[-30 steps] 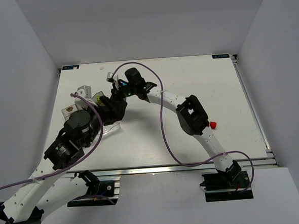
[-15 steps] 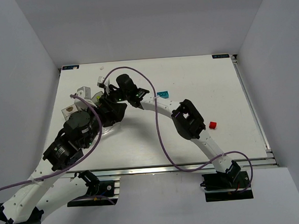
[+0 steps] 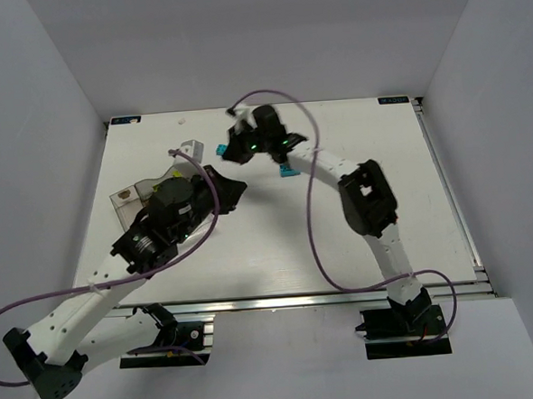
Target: Sort the legos into containers by color
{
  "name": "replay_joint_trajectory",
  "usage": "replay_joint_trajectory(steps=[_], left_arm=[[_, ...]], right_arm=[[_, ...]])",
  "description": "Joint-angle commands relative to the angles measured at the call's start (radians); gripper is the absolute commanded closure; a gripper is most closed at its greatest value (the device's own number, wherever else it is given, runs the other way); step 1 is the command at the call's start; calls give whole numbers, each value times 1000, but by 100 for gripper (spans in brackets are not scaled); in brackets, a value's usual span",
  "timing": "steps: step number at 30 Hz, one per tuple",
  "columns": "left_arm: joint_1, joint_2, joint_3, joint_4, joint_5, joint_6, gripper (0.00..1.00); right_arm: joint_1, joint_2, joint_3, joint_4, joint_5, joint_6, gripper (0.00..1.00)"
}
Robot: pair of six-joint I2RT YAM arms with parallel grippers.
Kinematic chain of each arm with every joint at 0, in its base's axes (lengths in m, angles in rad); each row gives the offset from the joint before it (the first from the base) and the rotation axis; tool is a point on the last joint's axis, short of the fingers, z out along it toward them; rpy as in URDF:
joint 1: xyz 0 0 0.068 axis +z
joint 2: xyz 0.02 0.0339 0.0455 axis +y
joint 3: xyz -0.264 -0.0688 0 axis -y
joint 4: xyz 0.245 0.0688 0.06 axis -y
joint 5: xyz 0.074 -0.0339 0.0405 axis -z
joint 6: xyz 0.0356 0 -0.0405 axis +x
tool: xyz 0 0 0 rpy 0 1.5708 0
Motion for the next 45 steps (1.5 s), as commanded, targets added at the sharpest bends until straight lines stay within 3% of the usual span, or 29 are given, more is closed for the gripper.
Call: replay_joint_trajectory(steps=[1, 5, 6, 8, 9, 10, 12, 18, 22, 27, 32, 38, 45], left_arm=[[-1, 83, -32, 113, 146, 28, 96], [-1, 344, 22, 150, 297, 66, 89], [-1, 405, 53, 144, 340, 72, 85], [-1, 596, 175, 103, 374, 65, 64], [-1, 665, 232, 69, 407, 66, 56], [-10, 730, 289, 46, 418, 61, 42], [-10, 919, 479, -29, 452, 39, 33], [-53, 1320, 959, -184, 501, 6, 23], [-113, 1488, 1190, -250, 564, 31, 20], [-158, 1490, 1101, -10, 659, 41, 16], [-188, 1520, 1101, 73, 702, 94, 16], [-218, 1533, 1101, 110, 632, 245, 16], [-247, 1499, 1001, 168, 524, 532, 15]], right_arm=[[-224, -198, -89, -132, 17, 153, 100], [-446, -377, -277, -229, -72, 63, 100], [-480, -399, -285, -331, -118, 27, 100], [-583, -440, -282, -444, -173, -88, 61], [-606, -454, -283, -547, -208, -112, 49], [-647, -488, -298, -585, -224, -181, 34], [-692, -534, -337, -643, -236, -206, 26], [-841, -673, -484, -640, -242, -202, 21], [-891, -701, -496, -651, -267, -163, 21], [-962, -686, -382, -697, -333, -151, 21], [-1010, -640, -306, -737, -388, -140, 22], [-1039, -617, -288, -760, -442, -139, 22], [-1053, -623, -262, -789, -449, -171, 22]])
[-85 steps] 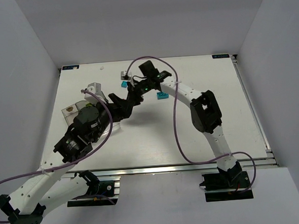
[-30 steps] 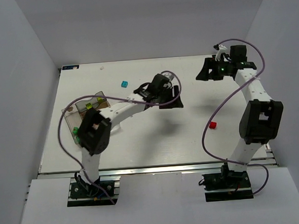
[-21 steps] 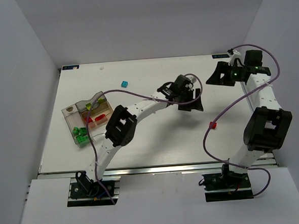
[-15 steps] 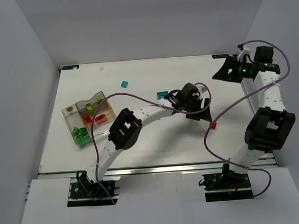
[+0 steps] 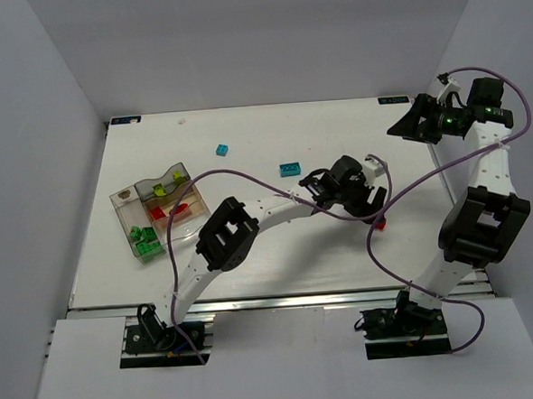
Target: Sort the legos into containers by color
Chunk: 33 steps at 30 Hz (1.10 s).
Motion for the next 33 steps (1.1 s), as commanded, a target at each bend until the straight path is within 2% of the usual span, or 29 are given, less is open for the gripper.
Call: replay_joint_trajectory(steps=[1, 5, 11, 16, 20, 27, 30, 33], left_arm=[[-29, -28, -24, 33, -75, 199, 16], [-39, 8, 22, 19, -95, 279, 15], [-48, 11, 10, 62, -70, 293, 15], [-57, 41, 33, 29, -64, 316, 14], [-77, 67, 69, 9, -101, 414, 15], [-86, 124, 140, 7, -156, 440, 16], [-86, 129, 142, 15, -173, 441, 20], [-86, 133, 142, 3, -185, 440, 37]], right_arm=[[-12, -7, 58, -31, -44, -21, 22], [-21, -9, 64, -48, -48, -28, 22], [-36, -7, 64, -54, -50, -32, 22], [-43, 0, 62, -54, -58, -25, 22], [-41, 5, 67, -57, -59, -28, 22], [-46, 10, 85, -80, -56, -44, 22], [-49, 11, 84, -83, -59, -44, 22], [-47, 13, 82, -89, -59, -46, 22]])
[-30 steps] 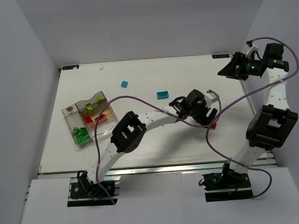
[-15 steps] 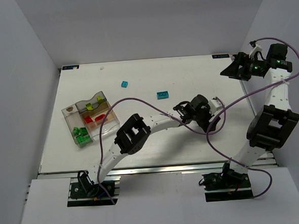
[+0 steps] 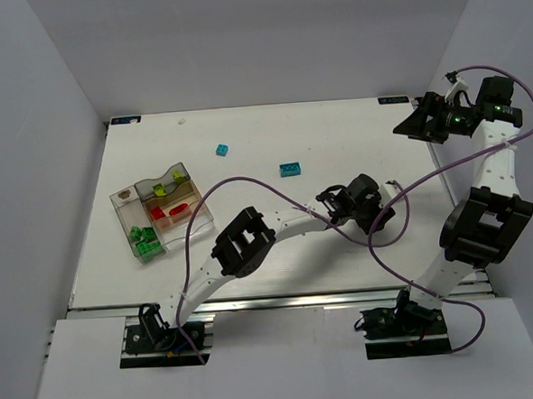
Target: Sort the legos into containers by color
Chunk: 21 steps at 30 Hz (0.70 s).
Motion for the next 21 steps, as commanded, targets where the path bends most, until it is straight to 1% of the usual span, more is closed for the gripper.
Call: replay_joint_trajectory(steps=[1, 2, 4, 5, 7, 8, 9, 10, 11, 12, 13, 14, 15, 16, 17, 18, 19, 21], left_arm=[[-5, -14, 31, -12, -36, 19, 43], [-5, -17, 25, -9, -39, 16, 53], [-5, -31, 6, 6, -48, 14, 65], [-5, -37, 2, 11, -56, 13, 78], [-5, -49, -12, 21, -67, -1, 89], [-5, -73, -18, 27, -73, -7, 92], [-5, -119, -64, 49, -81, -33, 94], [-5, -120, -104, 73, -81, -53, 96], [-5, -155, -153, 96, -93, -78, 97], [7, -235, -208, 121, -104, -95, 100], [17, -286, -265, 168, -108, -174, 100], [32, -338, -387, 187, -114, -202, 100], [32, -442, -446, 186, -146, -217, 100], [47, -498, -498, 219, -162, -239, 100], [63, -550, -588, 210, -177, -253, 100], [73, -652, -622, 201, -205, -269, 100], [84, -701, -650, 130, -264, -305, 100], [121, -790, -708, 49, -330, -345, 100]], right_arm=[[-13, 7, 37, -21, -20, -17, 22], [-10, 7, 34, -22, -22, -17, 22], [-11, 7, 31, -27, -23, -19, 22], [-8, 5, 31, -31, -26, -20, 22], [-8, 4, 25, -39, -34, -31, 22], [-3, 4, 22, -43, -37, -37, 22], [-5, 1, 11, -54, -43, -57, 24], [-3, 1, 9, -63, -39, -69, 24], [-2, 1, 5, -71, -33, -80, 27], [0, -4, -3, -76, -29, -91, 29], [1, -16, -23, -74, -20, -112, 32], [1, -21, -35, -71, -14, -120, 45], [6, -25, -50, -65, -10, -130, 56], [9, -37, -76, -56, 1, -140, 66], [10, -44, -90, -48, 6, -150, 90], [18, -48, -104, -41, 15, -157, 100], [21, -54, -116, -27, 33, -163, 100], [44, -67, -156, -14, 50, -193, 100]])
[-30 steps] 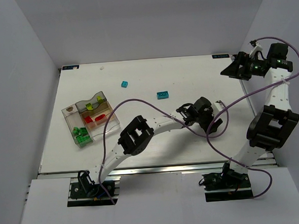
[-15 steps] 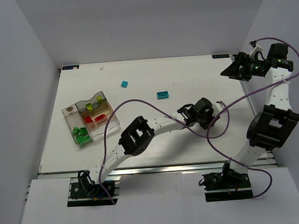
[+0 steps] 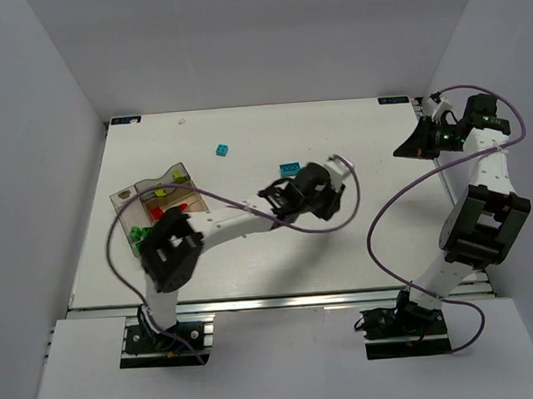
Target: Sort the legos into containers by color
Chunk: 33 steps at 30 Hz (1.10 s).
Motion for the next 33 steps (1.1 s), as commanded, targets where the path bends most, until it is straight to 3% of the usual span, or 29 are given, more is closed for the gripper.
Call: replay_joint_trajectory(steps=[1, 6, 10, 13, 17, 23, 33], left_arm=[[69, -284, -48, -139, -222, -156, 100], [209, -442, -83, -563, -406, -348, 100], [321, -567, -198, -674, -436, -432, 100], [413, -643, -258, -723, -438, -454, 100], [529, -677, -311, -705, -424, -426, 100], [684, -565, -300, -671, -403, -394, 100], [822, -389, -254, -585, -355, -319, 100]], right_arm=[[31, -70, -44, 34, 44, -71, 100], [117, -76, -142, 80, 87, -107, 100], [197, -66, -173, 92, 134, -136, 100], [277, -55, -173, 104, 163, -161, 91], [390, -33, -153, 120, 199, -161, 83], [500, 7, -126, 133, 236, -127, 76], [565, 8, -147, 160, 303, -135, 60]])
